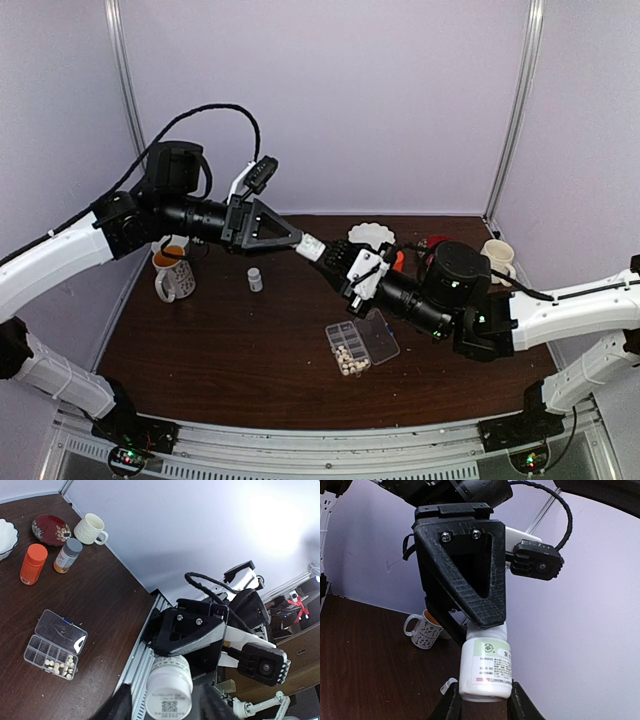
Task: Sort the pills into containers
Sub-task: Pass from the left arm to the right
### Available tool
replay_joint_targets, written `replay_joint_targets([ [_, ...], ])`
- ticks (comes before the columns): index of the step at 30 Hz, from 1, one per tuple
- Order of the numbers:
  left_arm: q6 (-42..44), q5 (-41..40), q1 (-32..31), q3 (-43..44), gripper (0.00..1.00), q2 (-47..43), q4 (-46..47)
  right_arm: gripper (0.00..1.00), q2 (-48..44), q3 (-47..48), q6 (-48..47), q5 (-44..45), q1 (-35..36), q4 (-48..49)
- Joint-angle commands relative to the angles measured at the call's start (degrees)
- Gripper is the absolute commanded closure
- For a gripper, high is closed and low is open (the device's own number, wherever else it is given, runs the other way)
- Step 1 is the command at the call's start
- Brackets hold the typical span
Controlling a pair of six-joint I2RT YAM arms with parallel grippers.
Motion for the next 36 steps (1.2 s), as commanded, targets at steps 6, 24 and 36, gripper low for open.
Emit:
replay_joint_targets([
  [6,3.3,-1.5,4.0,2.6,0.07,-1.9,3.0,0.85,-3.4,-1.2,10.8,-4.1,0.3,0.0],
  [24,38.4,-11.7,5.4,-15.1,0.02,-20.0,28.9,0.85,-9.9,-1.2,34.2,-22.2,-5.6,-10.4],
  [36,92.1,-1.1,-0.4,-13.8,0.09,-20.1,3.8,0.85,-6.5,4.8,41.5,-34.3,-7.4,-14.8],
])
